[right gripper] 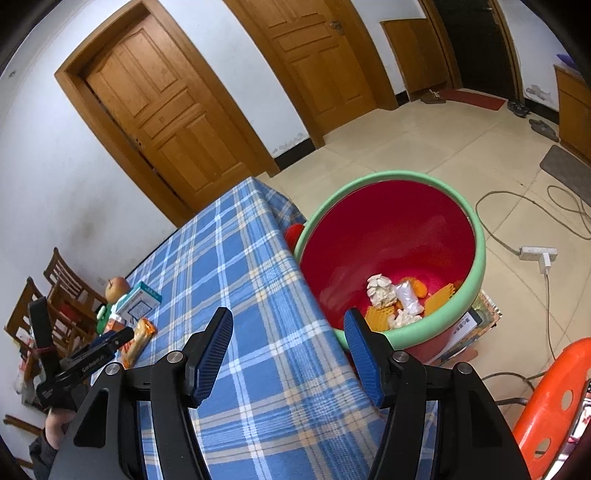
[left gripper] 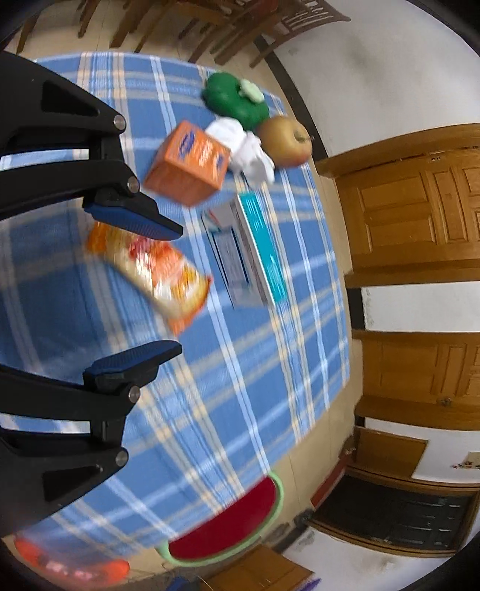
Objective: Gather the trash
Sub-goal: 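Move the left tool to the table and grasp the orange rice-cracker bag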
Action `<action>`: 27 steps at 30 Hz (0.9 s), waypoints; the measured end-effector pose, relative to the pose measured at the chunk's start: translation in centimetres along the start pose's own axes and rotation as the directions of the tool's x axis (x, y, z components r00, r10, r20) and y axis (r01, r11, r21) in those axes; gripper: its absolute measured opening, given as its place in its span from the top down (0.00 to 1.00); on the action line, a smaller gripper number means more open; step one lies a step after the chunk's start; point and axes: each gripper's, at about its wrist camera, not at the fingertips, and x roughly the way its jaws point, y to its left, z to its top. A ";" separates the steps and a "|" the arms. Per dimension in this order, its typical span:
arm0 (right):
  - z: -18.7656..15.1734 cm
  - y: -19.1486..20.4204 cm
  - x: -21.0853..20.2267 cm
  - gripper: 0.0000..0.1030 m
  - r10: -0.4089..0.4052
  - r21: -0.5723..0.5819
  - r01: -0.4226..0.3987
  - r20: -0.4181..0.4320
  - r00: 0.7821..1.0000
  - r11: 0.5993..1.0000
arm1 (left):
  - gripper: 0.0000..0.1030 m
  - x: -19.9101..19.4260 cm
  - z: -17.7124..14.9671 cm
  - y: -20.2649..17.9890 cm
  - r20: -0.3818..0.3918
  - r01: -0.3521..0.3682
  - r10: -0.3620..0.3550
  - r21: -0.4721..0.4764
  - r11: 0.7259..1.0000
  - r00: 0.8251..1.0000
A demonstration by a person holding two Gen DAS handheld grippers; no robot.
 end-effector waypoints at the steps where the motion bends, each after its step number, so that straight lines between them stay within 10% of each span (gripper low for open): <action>1: -0.1 0.1 0.1 0.38 -0.002 -0.001 0.002 -0.002 1.000 1.000 | 0.45 0.3 -0.1 0.5 -0.007 -0.011 0.011 0.003 1.000 1.000; 17: -0.7 0.7 1.8 0.38 -0.024 -0.012 0.024 -0.053 0.998 1.000 | 0.39 2.9 -1.1 1.0 -0.079 0.081 -0.079 0.026 0.996 0.994; 22: -0.8 0.8 2.1 0.38 -0.023 -0.013 0.022 -0.063 0.998 1.000 | 0.62 2.9 -1.6 0.6 -0.069 0.070 -0.068 0.022 0.997 0.995; 27: -1.0 1.1 2.1 0.38 -0.014 -0.019 0.013 -0.066 0.998 1.000 | 0.64 2.4 -1.9 0.9 -0.063 0.086 -0.087 -0.022 0.996 0.994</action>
